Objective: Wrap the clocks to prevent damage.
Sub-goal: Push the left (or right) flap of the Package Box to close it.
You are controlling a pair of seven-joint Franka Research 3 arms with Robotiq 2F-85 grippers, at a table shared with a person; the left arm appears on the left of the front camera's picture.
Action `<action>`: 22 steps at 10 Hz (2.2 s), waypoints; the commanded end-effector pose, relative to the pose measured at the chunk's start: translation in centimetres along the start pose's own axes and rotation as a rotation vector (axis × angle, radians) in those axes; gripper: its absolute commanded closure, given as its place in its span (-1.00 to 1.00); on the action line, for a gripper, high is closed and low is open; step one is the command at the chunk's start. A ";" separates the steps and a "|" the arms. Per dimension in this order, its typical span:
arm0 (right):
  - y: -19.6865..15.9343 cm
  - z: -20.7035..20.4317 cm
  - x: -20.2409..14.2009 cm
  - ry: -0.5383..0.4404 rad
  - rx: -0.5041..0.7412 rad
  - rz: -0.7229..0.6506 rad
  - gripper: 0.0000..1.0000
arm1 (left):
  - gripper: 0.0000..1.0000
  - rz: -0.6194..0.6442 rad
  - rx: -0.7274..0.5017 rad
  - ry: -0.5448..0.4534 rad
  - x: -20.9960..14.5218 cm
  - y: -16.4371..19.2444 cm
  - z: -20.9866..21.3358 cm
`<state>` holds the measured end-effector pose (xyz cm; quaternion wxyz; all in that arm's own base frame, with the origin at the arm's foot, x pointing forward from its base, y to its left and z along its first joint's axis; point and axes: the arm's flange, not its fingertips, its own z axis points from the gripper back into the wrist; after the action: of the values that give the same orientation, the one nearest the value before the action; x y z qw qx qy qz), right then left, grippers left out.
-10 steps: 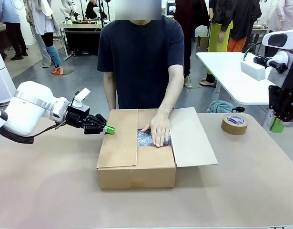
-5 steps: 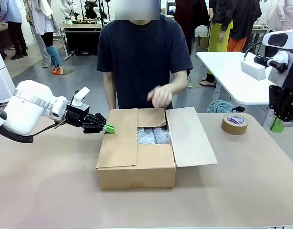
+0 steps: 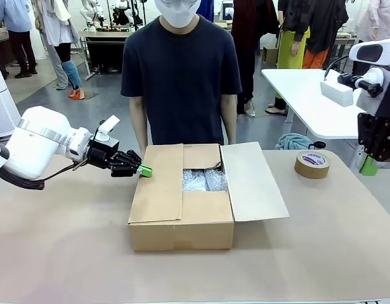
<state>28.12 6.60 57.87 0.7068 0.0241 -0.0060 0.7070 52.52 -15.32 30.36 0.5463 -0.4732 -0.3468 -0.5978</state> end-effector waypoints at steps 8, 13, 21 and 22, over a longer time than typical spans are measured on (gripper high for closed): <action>-4.3 -0.1 -2.0 -0.272 -0.014 0.031 0.98 | 0.98 0.008 0.003 0.002 -0.3 0.1 -0.1; -14.8 -8.9 -11.1 -0.793 -0.061 -0.022 0.98 | 0.98 0.008 0.003 0.002 -0.3 0.1 -0.1; -15.0 -12.6 -12.3 -0.764 -0.043 -0.093 0.98 | 0.98 0.008 0.003 0.002 -0.3 0.1 -0.1; -16.0 -14.7 -12.4 -0.816 -0.031 -0.094 0.98 | 0.98 0.008 0.003 0.002 -0.3 0.1 -0.1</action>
<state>42.80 -5.27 43.97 0.6877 0.2748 -0.2818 0.6101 52.54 -15.28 30.35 0.5462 -0.4737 -0.3469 -0.5973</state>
